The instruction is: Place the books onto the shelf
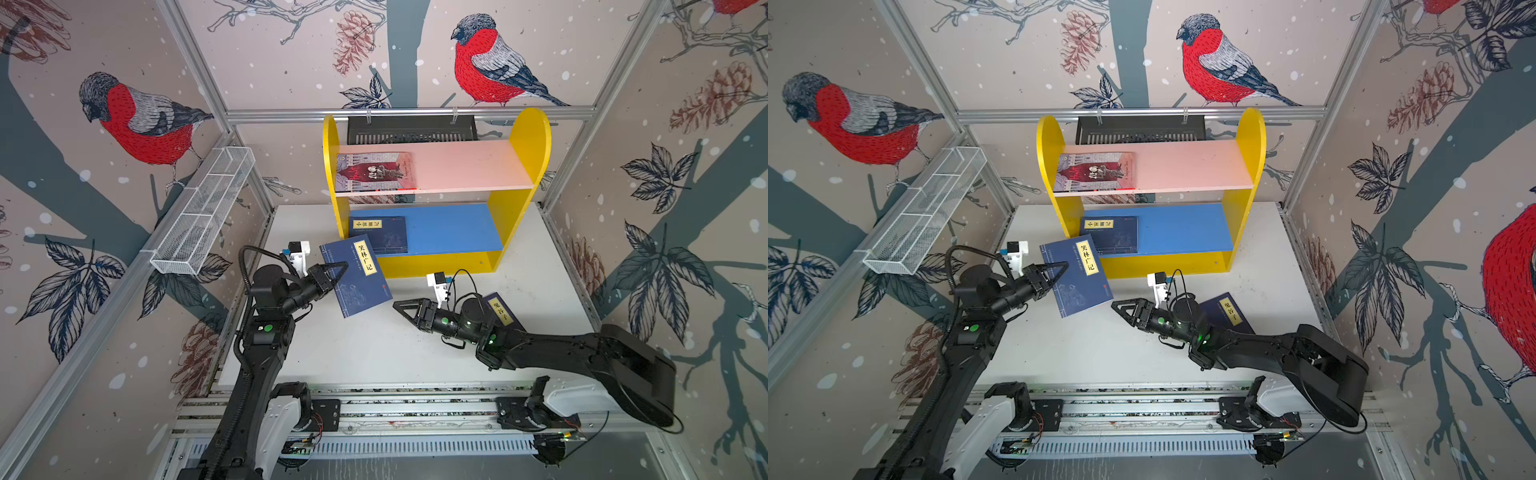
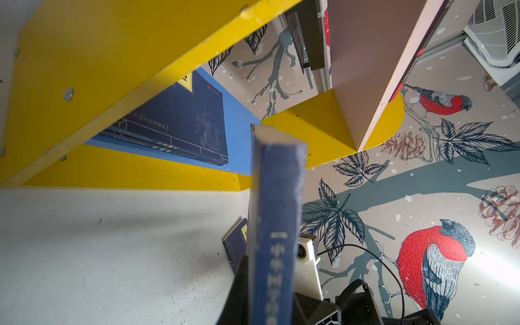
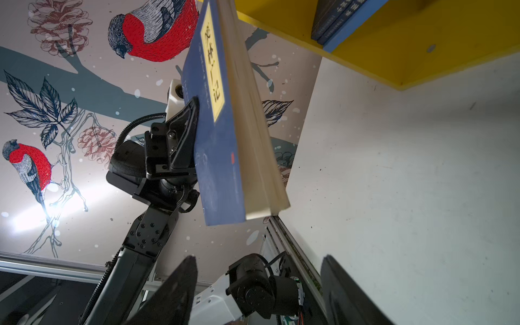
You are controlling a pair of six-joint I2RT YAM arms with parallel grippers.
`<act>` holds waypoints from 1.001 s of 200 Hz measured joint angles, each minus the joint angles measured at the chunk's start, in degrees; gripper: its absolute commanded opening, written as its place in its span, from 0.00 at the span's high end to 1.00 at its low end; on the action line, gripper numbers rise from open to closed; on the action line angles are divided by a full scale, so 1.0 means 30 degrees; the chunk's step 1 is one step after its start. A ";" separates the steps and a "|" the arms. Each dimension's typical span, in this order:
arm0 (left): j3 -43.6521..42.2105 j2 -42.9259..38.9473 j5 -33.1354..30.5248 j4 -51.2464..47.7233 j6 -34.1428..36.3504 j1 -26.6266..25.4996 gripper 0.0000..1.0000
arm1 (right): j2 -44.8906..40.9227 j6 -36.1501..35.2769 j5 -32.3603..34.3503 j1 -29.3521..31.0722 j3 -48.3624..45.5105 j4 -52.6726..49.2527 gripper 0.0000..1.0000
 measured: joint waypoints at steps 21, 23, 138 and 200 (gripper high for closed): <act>-0.0561 -0.0270 -0.0393 0.0503 -0.0794 0.0000 1.00 | 0.1064 0.0080 0.0087 0.0255 0.0976 0.0852 0.29; -0.0619 -0.0277 -0.0401 0.0546 -0.0867 0.0000 1.00 | 0.1151 0.0087 0.0095 0.0270 0.1064 0.0940 0.29; -0.1916 -0.0182 -0.0947 0.3432 -0.3315 0.0000 1.00 | 0.4860 0.1501 0.0036 0.0328 0.3315 0.3716 0.29; -0.2084 -0.0175 -0.1311 0.3745 -0.4087 0.0000 1.00 | 0.6878 0.1989 -0.0503 -0.0240 0.4612 0.5049 0.51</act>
